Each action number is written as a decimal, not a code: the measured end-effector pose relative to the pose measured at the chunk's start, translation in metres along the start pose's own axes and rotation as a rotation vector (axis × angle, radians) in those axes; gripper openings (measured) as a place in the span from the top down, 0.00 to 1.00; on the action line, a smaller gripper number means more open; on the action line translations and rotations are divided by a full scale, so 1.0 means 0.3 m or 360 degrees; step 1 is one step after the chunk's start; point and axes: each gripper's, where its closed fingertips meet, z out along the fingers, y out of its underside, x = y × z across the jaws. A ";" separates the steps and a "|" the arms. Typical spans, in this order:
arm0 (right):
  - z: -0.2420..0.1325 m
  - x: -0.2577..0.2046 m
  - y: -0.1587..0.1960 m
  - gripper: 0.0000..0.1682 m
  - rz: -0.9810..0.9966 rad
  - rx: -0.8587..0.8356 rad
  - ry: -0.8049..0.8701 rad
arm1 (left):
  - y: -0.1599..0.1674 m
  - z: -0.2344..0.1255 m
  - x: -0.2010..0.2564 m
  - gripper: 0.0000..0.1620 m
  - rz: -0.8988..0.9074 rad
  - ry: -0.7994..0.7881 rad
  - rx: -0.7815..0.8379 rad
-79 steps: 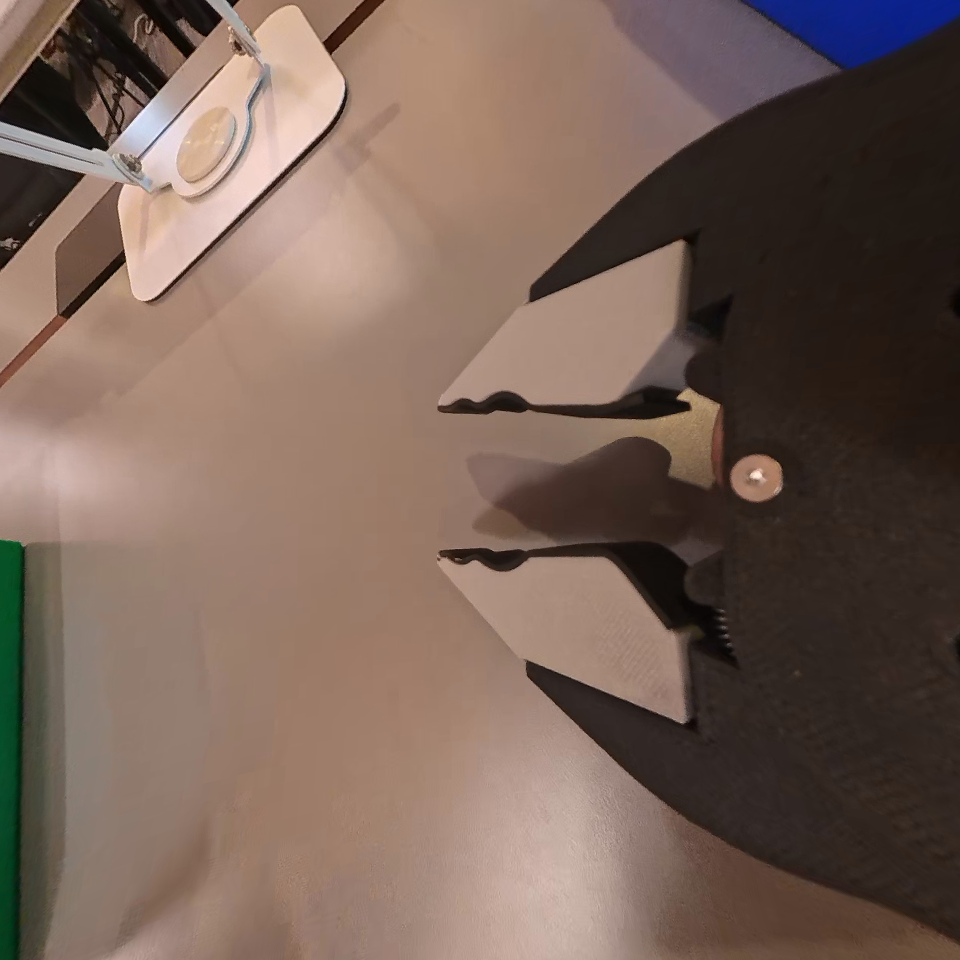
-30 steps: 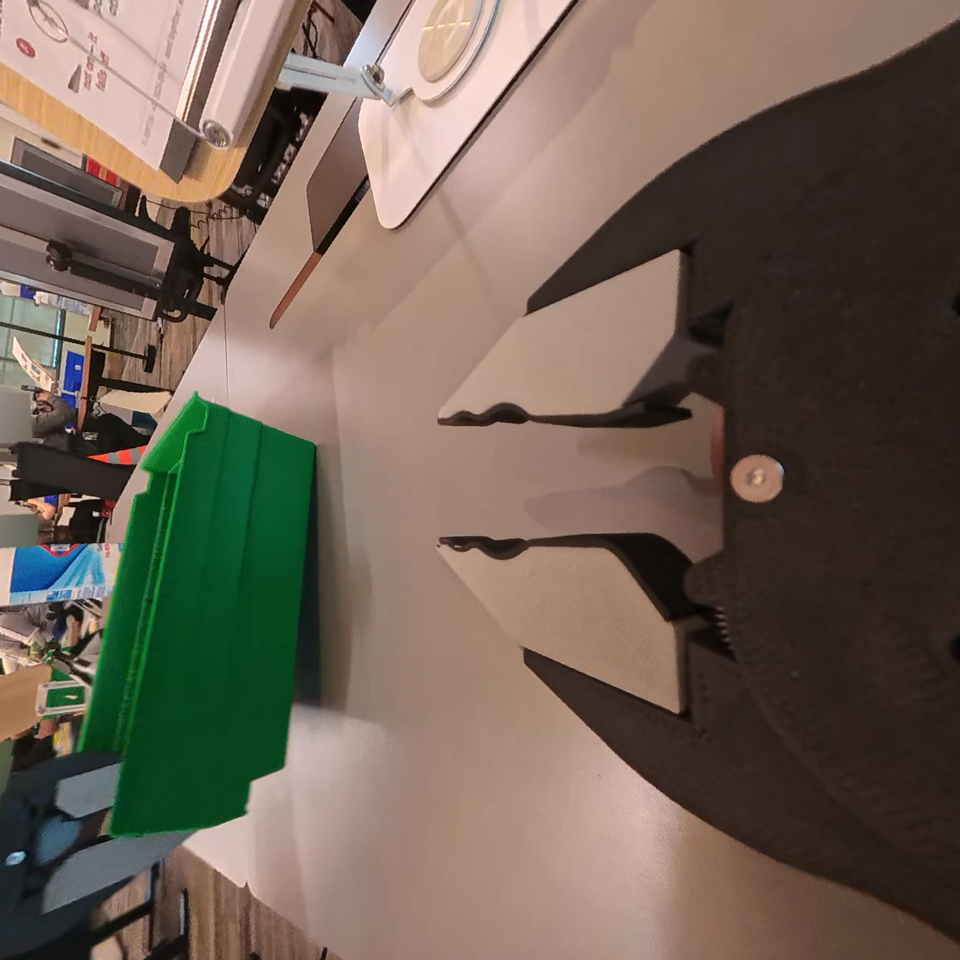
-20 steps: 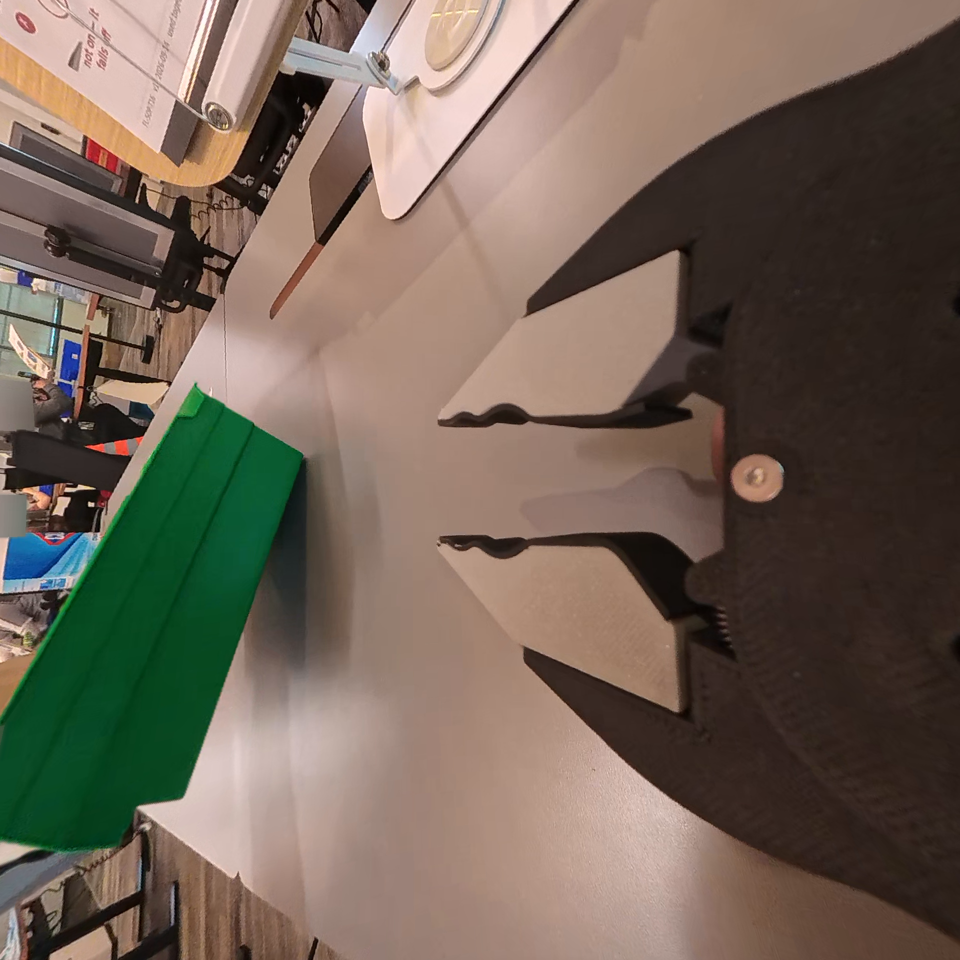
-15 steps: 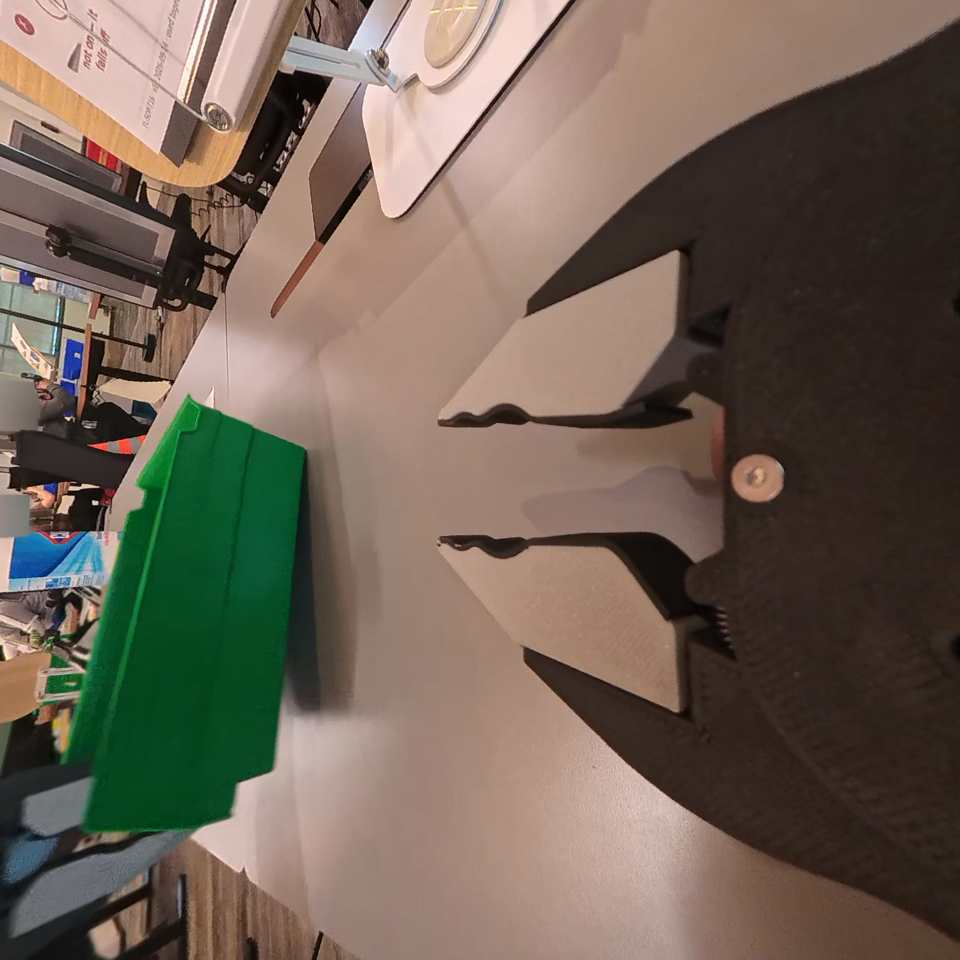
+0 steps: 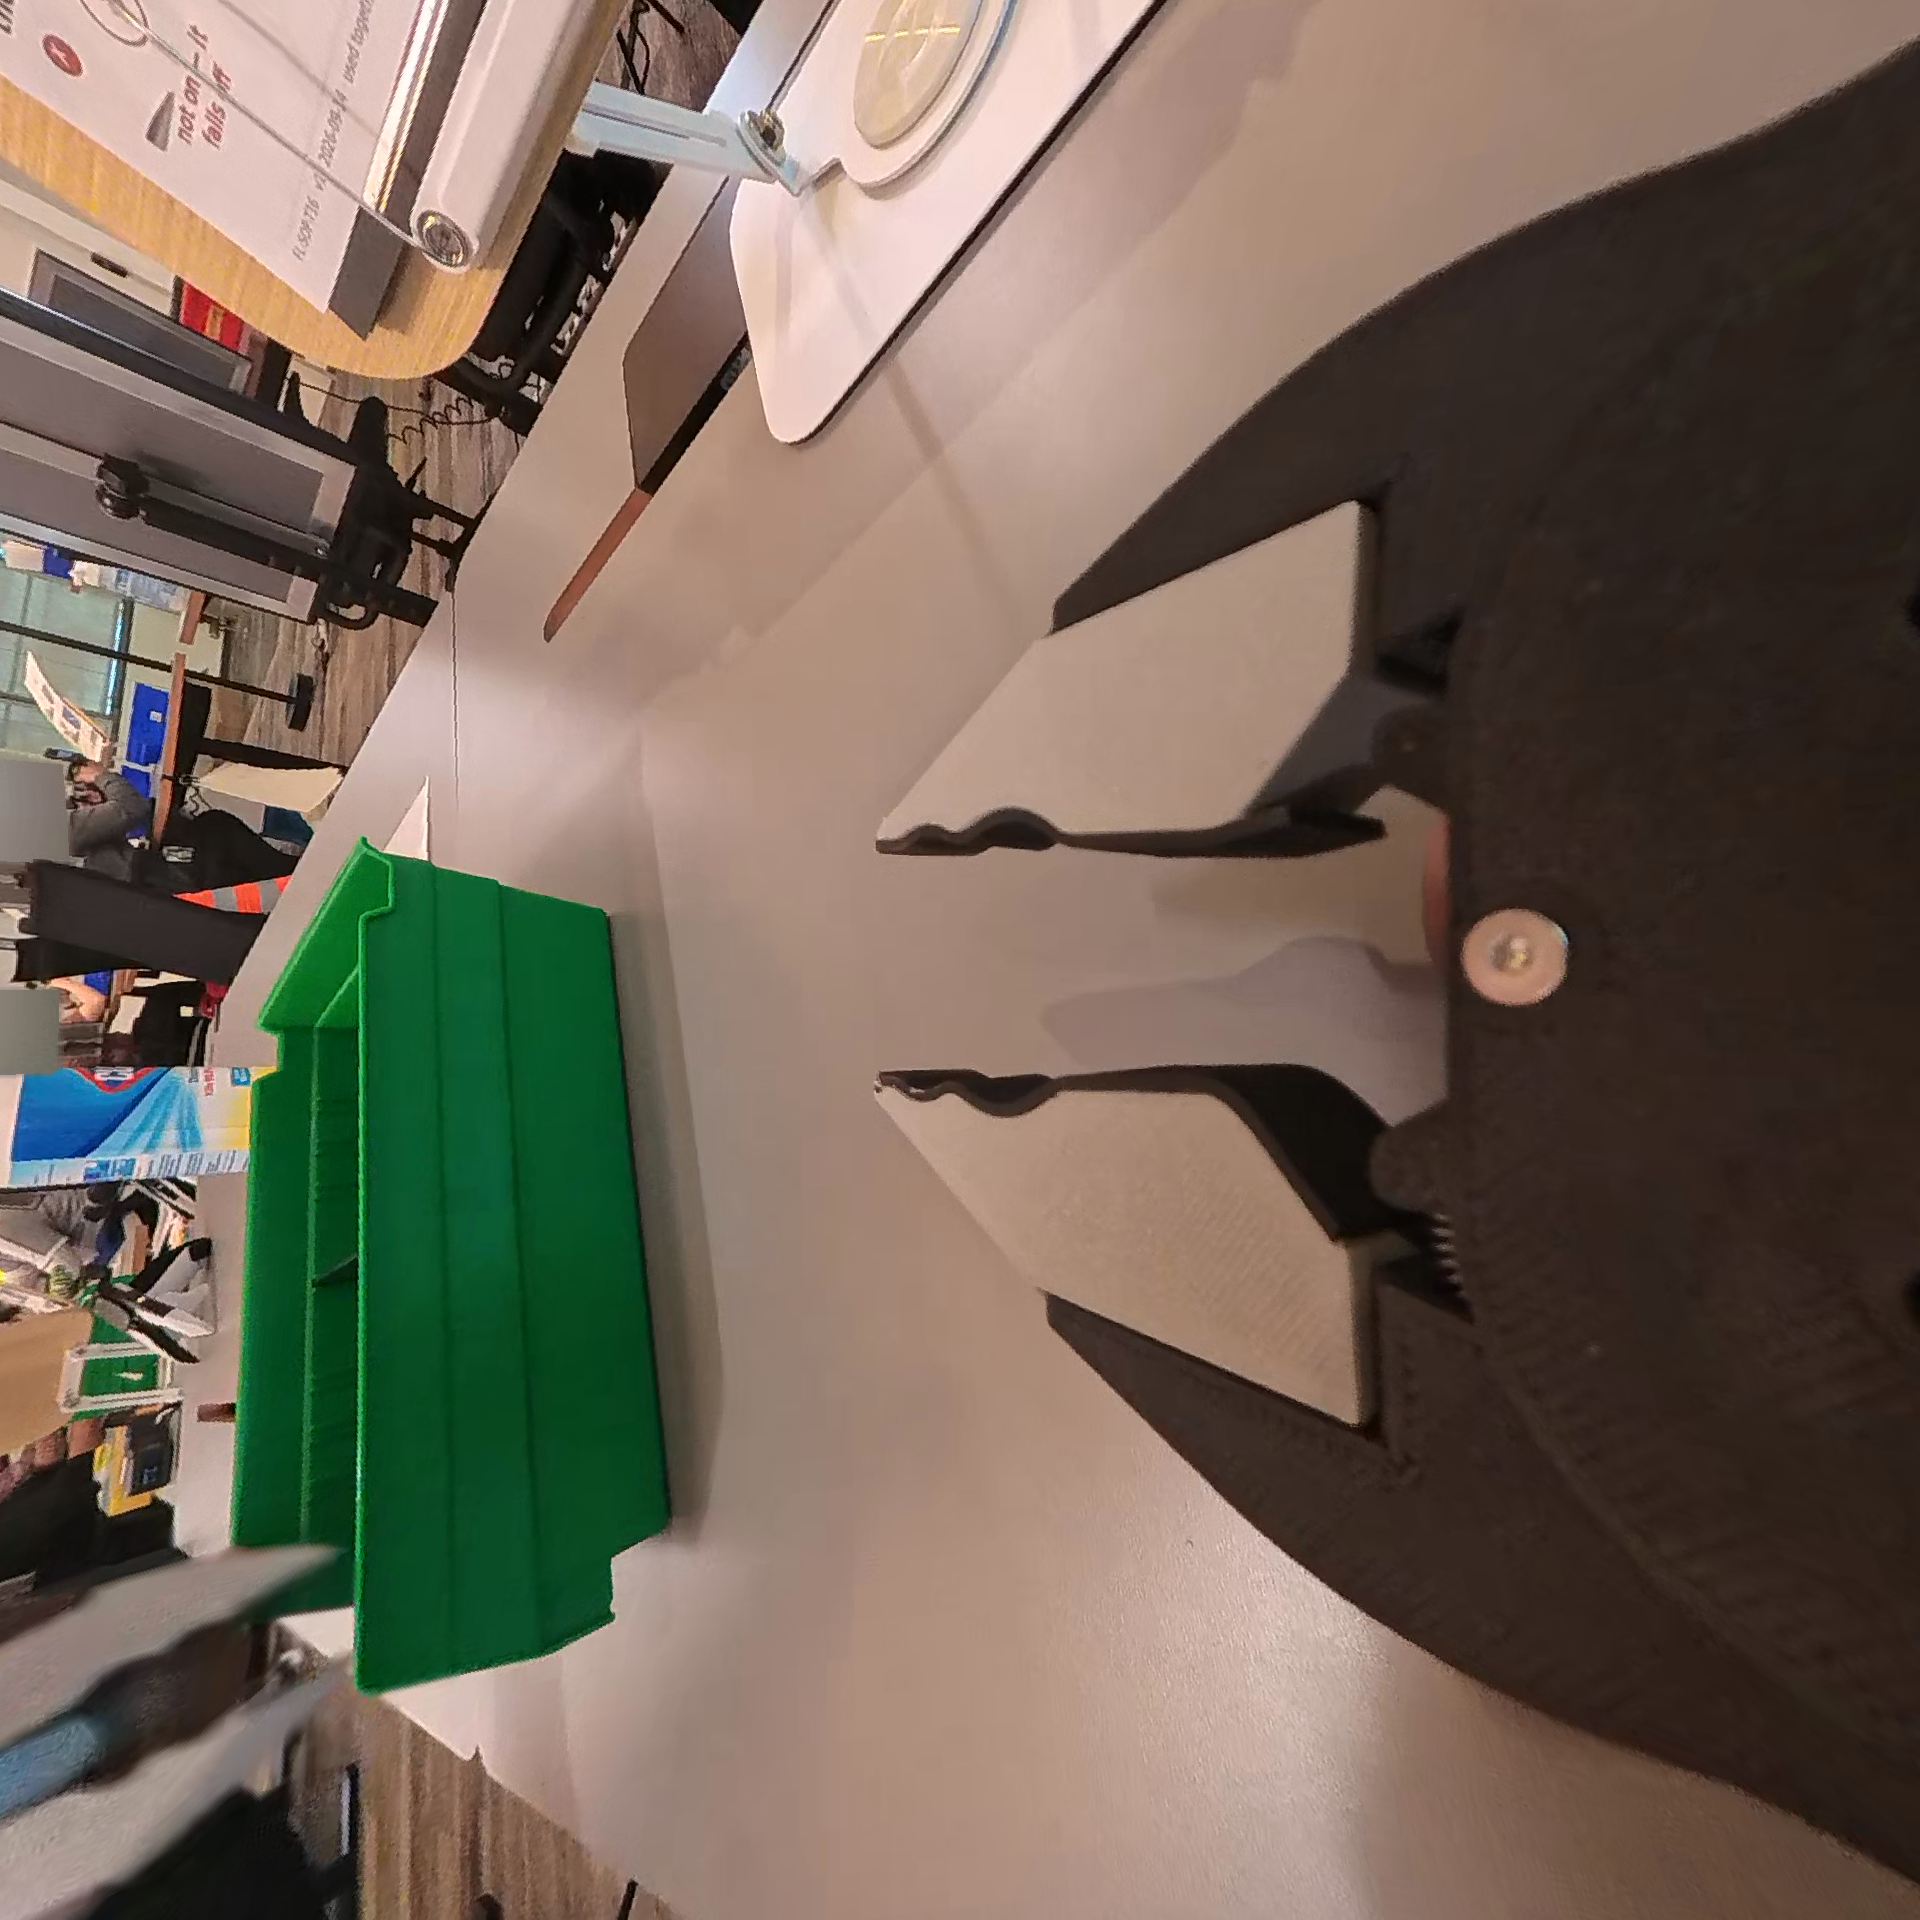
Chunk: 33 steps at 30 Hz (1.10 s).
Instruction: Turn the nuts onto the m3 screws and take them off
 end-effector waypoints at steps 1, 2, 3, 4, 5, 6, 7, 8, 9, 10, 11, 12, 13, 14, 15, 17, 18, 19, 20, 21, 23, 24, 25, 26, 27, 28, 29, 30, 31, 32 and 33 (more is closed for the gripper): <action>0.000 -0.001 0.000 0.77 -0.0003 0.0001 -0.0001 | -0.047 -0.032 -0.072 0.85 -0.0001 -0.0160 0.0109; 0.000 -0.003 0.000 0.77 -0.0005 0.0000 -0.0003 | -0.088 -0.066 -0.168 0.86 -0.0061 -0.0367 0.0193; 0.001 -0.003 0.000 0.77 -0.0006 -0.0001 -0.0003 | -0.115 -0.100 -0.273 0.87 -0.0184 -0.0568 0.0241; 0.002 -0.004 -0.001 0.77 -0.0006 0.0002 -0.0002 | -0.126 -0.124 -0.375 0.88 -0.0359 -0.0732 0.0254; 0.003 -0.006 -0.002 0.77 -0.0008 0.0006 -0.0004 | -0.125 -0.135 -0.463 0.88 -0.0572 -0.0844 0.0258; 0.003 -0.008 -0.003 0.77 -0.0011 0.0007 -0.0006 | -0.122 -0.118 -0.517 0.88 -0.0746 -0.0835 0.0247; 0.003 -0.009 -0.003 0.77 -0.0015 0.0009 -0.0005 | -0.118 -0.080 -0.550 0.89 -0.0852 -0.0757 0.0215; 0.003 -0.012 -0.005 0.77 -0.0020 0.0013 -0.0006 | -0.102 -0.041 -0.588 0.90 -0.0920 -0.0714 0.0150; 0.002 -0.014 -0.006 0.77 -0.0026 0.0017 -0.0007 | -0.067 -0.008 -0.641 0.91 -0.0985 -0.0744 0.0064; 0.001 -0.017 -0.007 0.77 -0.0032 0.0020 -0.0009 | -0.024 0.025 -0.687 0.91 -0.1035 -0.0780 -0.0042; 0.000 -0.019 -0.008 0.77 -0.0036 0.0024 -0.0011 | 0.020 0.061 -0.721 0.91 -0.1072 -0.0788 -0.0150; -0.001 -0.021 -0.009 0.77 -0.0039 0.0027 -0.0011 | 0.062 0.098 -0.743 0.91 -0.1114 -0.0771 -0.0248; -0.002 -0.023 -0.010 0.77 -0.0040 0.0031 -0.0011 | 0.103 0.132 -0.760 0.92 -0.1166 -0.0756 -0.0333; -0.003 -0.025 -0.010 0.77 -0.0040 0.0034 -0.0015 | 0.137 0.160 -0.774 0.94 -0.1213 -0.0748 -0.0398; -0.003 -0.028 -0.011 0.77 -0.0040 0.0036 -0.0021 | 0.164 0.186 -0.782 0.95 -0.1239 -0.0738 -0.0450; -0.004 -0.032 -0.012 0.77 -0.0043 0.0039 -0.0030 | 0.207 0.216 -0.796 0.98 -0.1264 -0.0760 -0.0542; -0.004 -0.034 -0.013 0.77 -0.0041 0.0043 -0.0036 | 0.220 0.224 -0.793 0.98 -0.1286 -0.0743 -0.0589; -0.005 -0.039 -0.015 0.77 -0.0035 0.0050 -0.0050 | 0.222 0.230 -0.796 0.95 -0.1311 -0.0740 -0.0597; -0.004 -0.044 -0.017 0.77 -0.0030 0.0055 -0.0065 | 0.216 0.232 -0.803 0.94 -0.1333 -0.0752 -0.0580; -0.004 -0.047 -0.017 0.77 -0.0029 0.0057 -0.0075 | 0.214 0.229 -0.814 0.95 -0.1350 -0.0781 -0.0568; -0.004 -0.055 -0.020 0.78 -0.0027 0.0063 -0.0094 | 0.224 0.233 -0.818 0.96 -0.1383 -0.0795 -0.0597; -0.004 -0.059 -0.021 0.78 -0.0026 0.0067 -0.0103 | 0.238 0.237 -0.814 0.96 -0.1402 -0.0793 -0.0643; -0.004 -0.063 -0.022 0.78 -0.0026 0.0072 -0.0111 | 0.256 0.239 -0.811 0.96 -0.1416 -0.0797 -0.0701; -0.004 -0.067 -0.023 0.78 -0.0026 0.0075 -0.0119 | 0.271 0.242 -0.808 0.95 -0.1428 -0.0799 -0.0754; -0.005 -0.071 -0.024 0.78 -0.0026 0.0077 -0.0128 | 0.285 0.244 -0.806 0.93 -0.1435 -0.0806 -0.0806; -0.005 -0.076 -0.025 0.78 -0.0026 0.0079 -0.0135 | 0.299 0.245 -0.805 0.90 -0.1436 -0.0818 -0.0858; -0.005 -0.079 -0.026 0.78 -0.0026 0.0080 -0.0141 | 0.303 0.251 -0.805 0.90 -0.1441 -0.0814 -0.0879; -0.005 -0.083 -0.026 0.78 -0.0027 0.0082 -0.0146 | 0.297 0.258 -0.808 0.94 -0.1456 -0.0805 -0.0863; -0.005 -0.087 -0.027 0.78 -0.0028 0.0083 -0.0151 | 0.294 0.263 -0.808 0.96 -0.1478 -0.0791 -0.0853; -0.005 -0.090 -0.027 0.78 -0.0030 0.0084 -0.0156 | 0.294 0.264 -0.812 0.97 -0.1493 -0.0795 -0.0852; -0.006 -0.092 -0.028 0.78 -0.0032 0.0084 -0.0157 | 0.297 0.263 -0.815 0.97 -0.1500 -0.0803 -0.0849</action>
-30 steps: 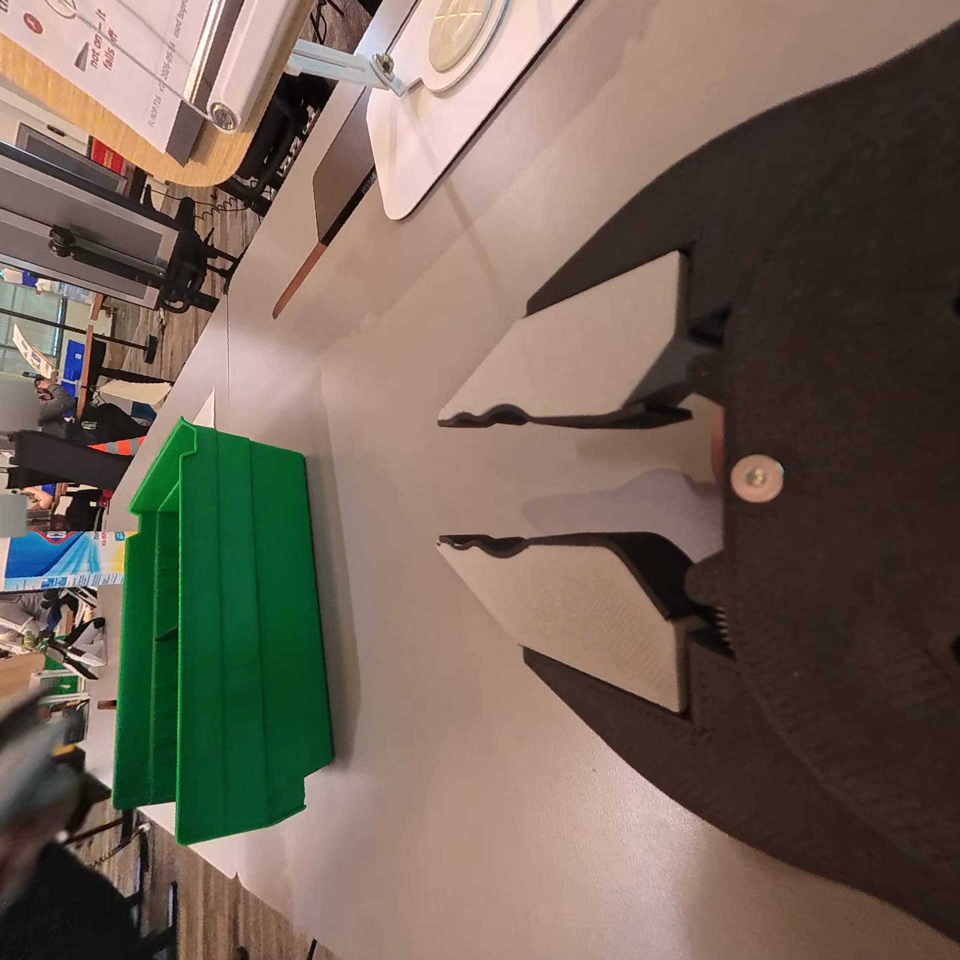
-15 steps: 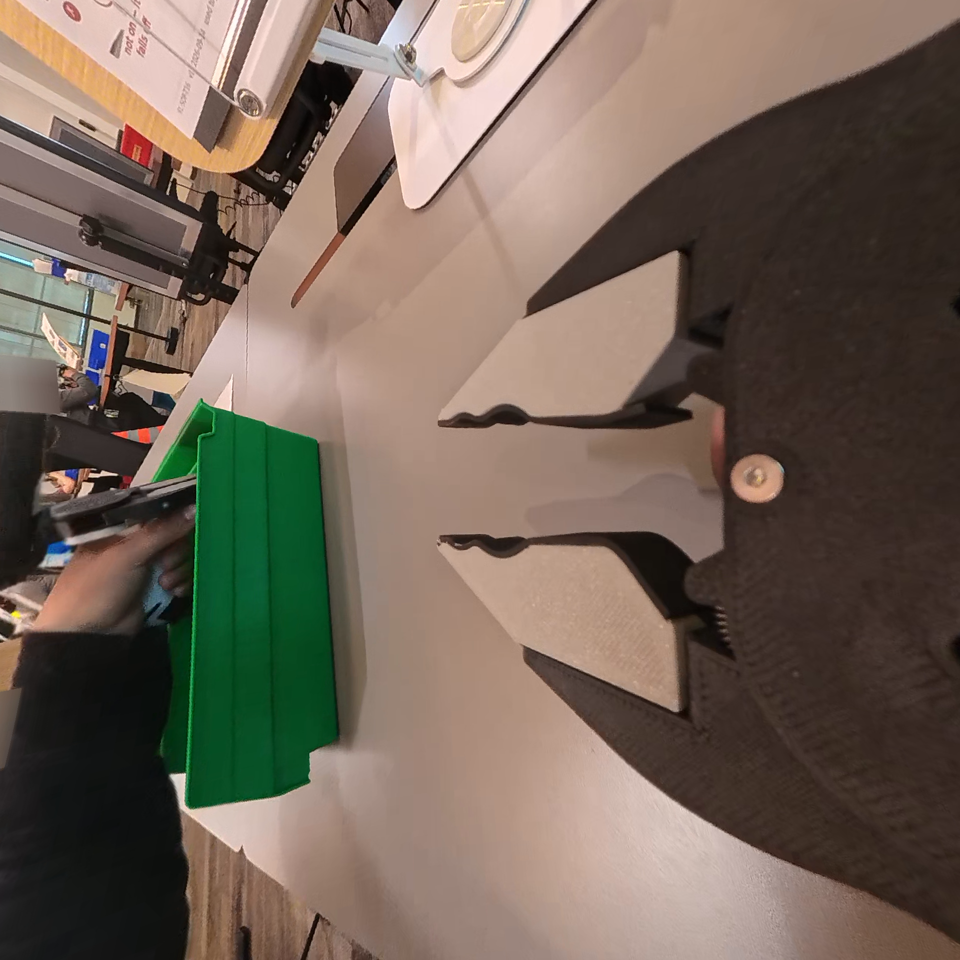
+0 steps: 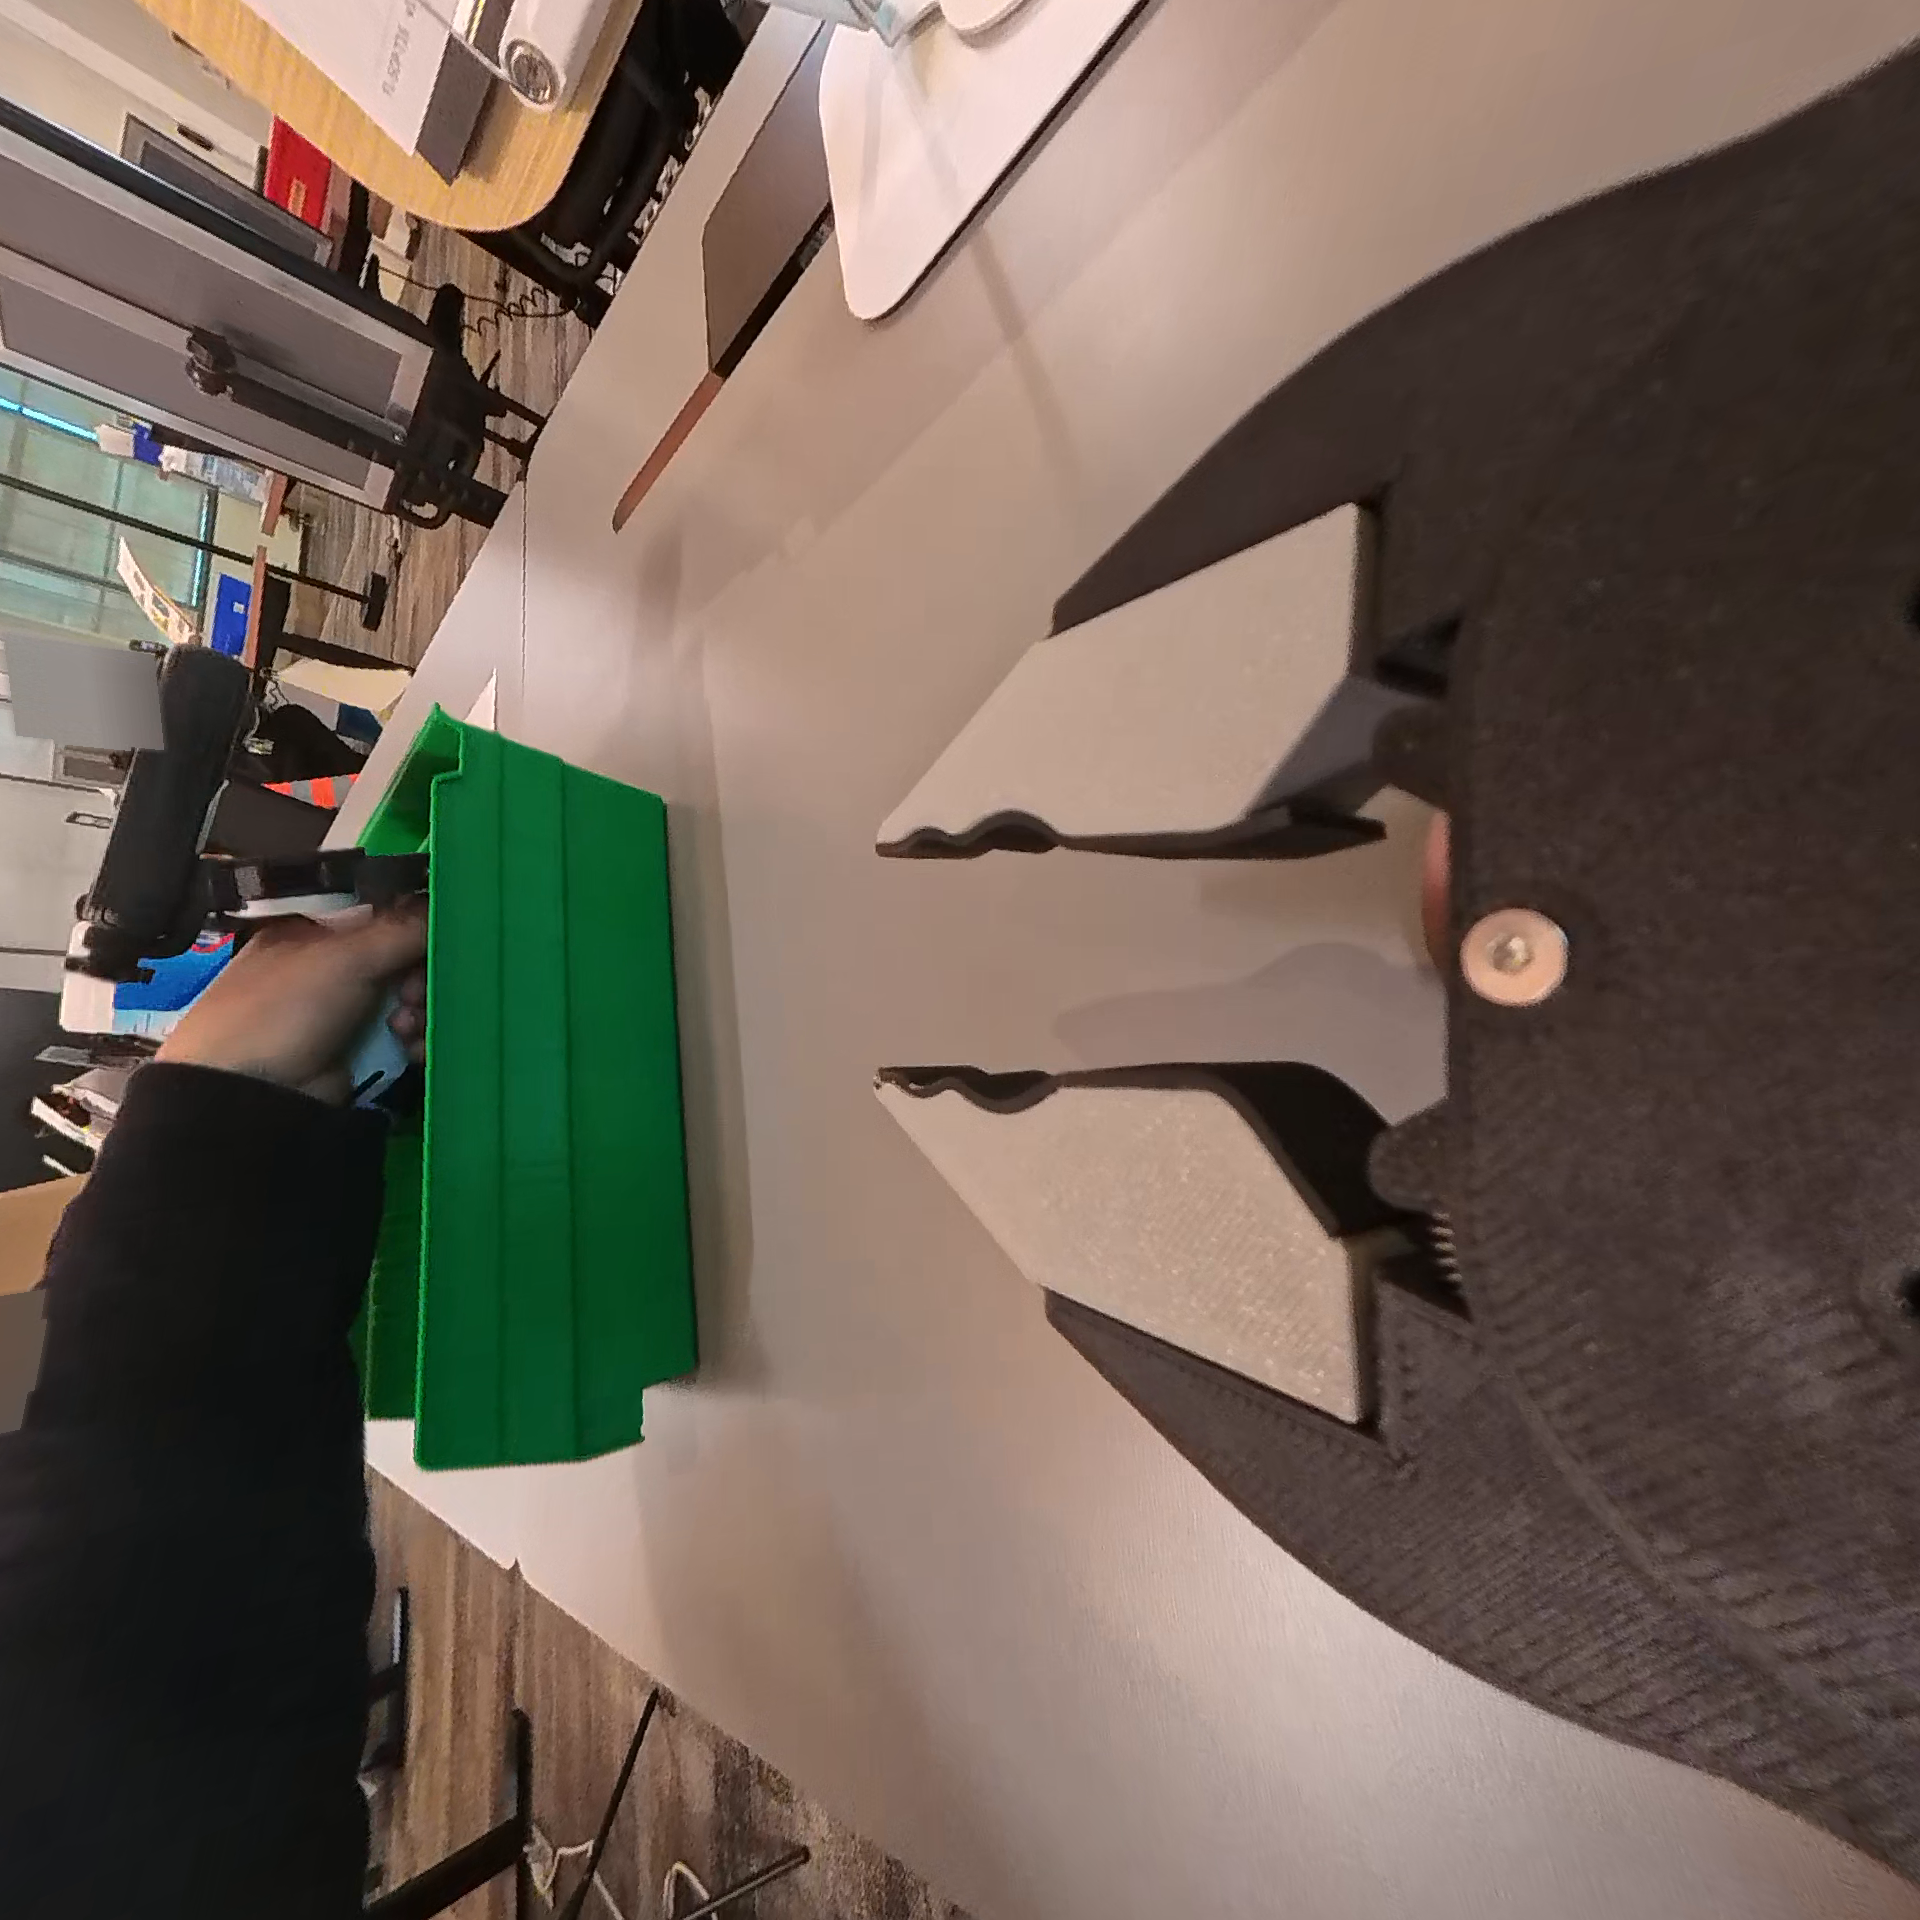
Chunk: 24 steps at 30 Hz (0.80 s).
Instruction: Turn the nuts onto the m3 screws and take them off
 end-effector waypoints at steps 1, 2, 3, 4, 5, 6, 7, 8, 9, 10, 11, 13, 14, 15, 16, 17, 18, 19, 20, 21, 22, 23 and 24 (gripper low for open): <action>0.000 -0.002 0.000 0.78 -0.0003 0.0000 -0.0001 | 0.000 0.000 0.000 0.98 -0.0014 0.0008 0.0002; 0.000 -0.004 0.000 0.78 -0.0006 0.0000 -0.0003 | 0.000 0.000 -0.001 0.98 -0.0022 0.0016 0.0005; 0.001 -0.006 0.000 0.78 -0.0008 -0.0001 -0.0005 | 0.001 0.000 -0.001 0.98 -0.0030 0.0022 0.0007; 0.001 -0.007 0.000 0.78 -0.0009 -0.0002 -0.0007 | 0.002 -0.001 -0.002 0.98 -0.0032 0.0025 0.0008; 0.001 -0.008 0.000 0.78 -0.0012 -0.0003 -0.0007 | 0.003 -0.001 -0.002 0.98 -0.0024 0.0026 0.0007; 0.001 -0.008 0.000 0.78 -0.0014 -0.0003 -0.0006 | 0.004 -0.001 -0.002 0.98 -0.0009 0.0022 0.0006; 0.001 -0.008 -0.001 0.79 -0.0017 -0.0002 -0.0004 | 0.004 0.000 -0.001 0.98 0.0002 0.0015 0.0005; 0.001 -0.008 -0.001 0.79 -0.0019 -0.0001 -0.0002 | 0.004 -0.001 -0.001 0.98 0.0018 0.0005 0.0004; 0.001 -0.008 -0.002 0.79 -0.0021 -0.0001 0.0000 | 0.006 -0.002 0.002 0.98 0.0045 -0.0007 0.0003; 0.001 -0.008 -0.002 0.79 -0.0022 -0.0001 0.0001 | 0.009 -0.003 0.006 0.98 0.0069 -0.0013 0.0002; 0.001 -0.008 -0.001 0.79 -0.0024 -0.0002 0.0002 | 0.010 -0.006 0.009 0.98 0.0084 -0.0019 0.0007; 0.002 -0.009 -0.002 0.79 -0.0028 -0.0003 0.0003 | 0.009 -0.018 0.015 0.98 0.0097 -0.0019 0.0030; 0.002 -0.010 -0.002 0.79 -0.0031 -0.0004 0.0003 | 0.008 -0.026 0.015 0.98 0.0102 -0.0022 0.0044; 0.003 -0.011 -0.002 0.79 -0.0034 -0.0004 0.0003 | 0.008 -0.036 0.013 0.98 0.0108 -0.0027 0.0053; 0.003 -0.012 -0.002 0.79 -0.0037 -0.0005 0.0002 | 0.009 -0.047 0.012 0.98 0.0117 -0.0029 0.0062; 0.004 -0.013 -0.002 0.79 -0.0041 -0.0005 0.0000 | 0.010 -0.061 0.015 0.98 0.0124 -0.0020 0.0075; 0.003 -0.013 -0.002 0.79 -0.0044 -0.0006 0.0002 | 0.010 -0.078 0.016 0.98 0.0129 -0.0012 0.0093; 0.003 -0.013 -0.003 0.79 -0.0048 -0.0004 0.0004 | 0.008 -0.100 0.016 0.98 0.0133 -0.0007 0.0118; 0.003 -0.014 -0.004 0.79 -0.0052 -0.0001 0.0006 | 0.006 -0.126 0.015 0.98 0.0139 -0.0005 0.0146; 0.003 -0.014 -0.005 0.79 -0.0056 0.0001 0.0008 | 0.004 -0.156 0.012 0.98 0.0145 -0.0007 0.0179; 0.003 -0.013 -0.006 0.79 -0.0060 0.0002 0.0012 | 0.001 -0.190 0.011 0.98 0.0151 -0.0004 0.0215; 0.004 -0.013 -0.006 0.79 -0.0065 0.0003 0.0016 | -0.002 -0.227 0.011 0.98 0.0156 -0.0002 0.0260; 0.004 -0.012 -0.007 0.79 -0.0070 0.0003 0.0020 | -0.007 -0.269 0.013 0.98 0.0161 0.0000 0.0312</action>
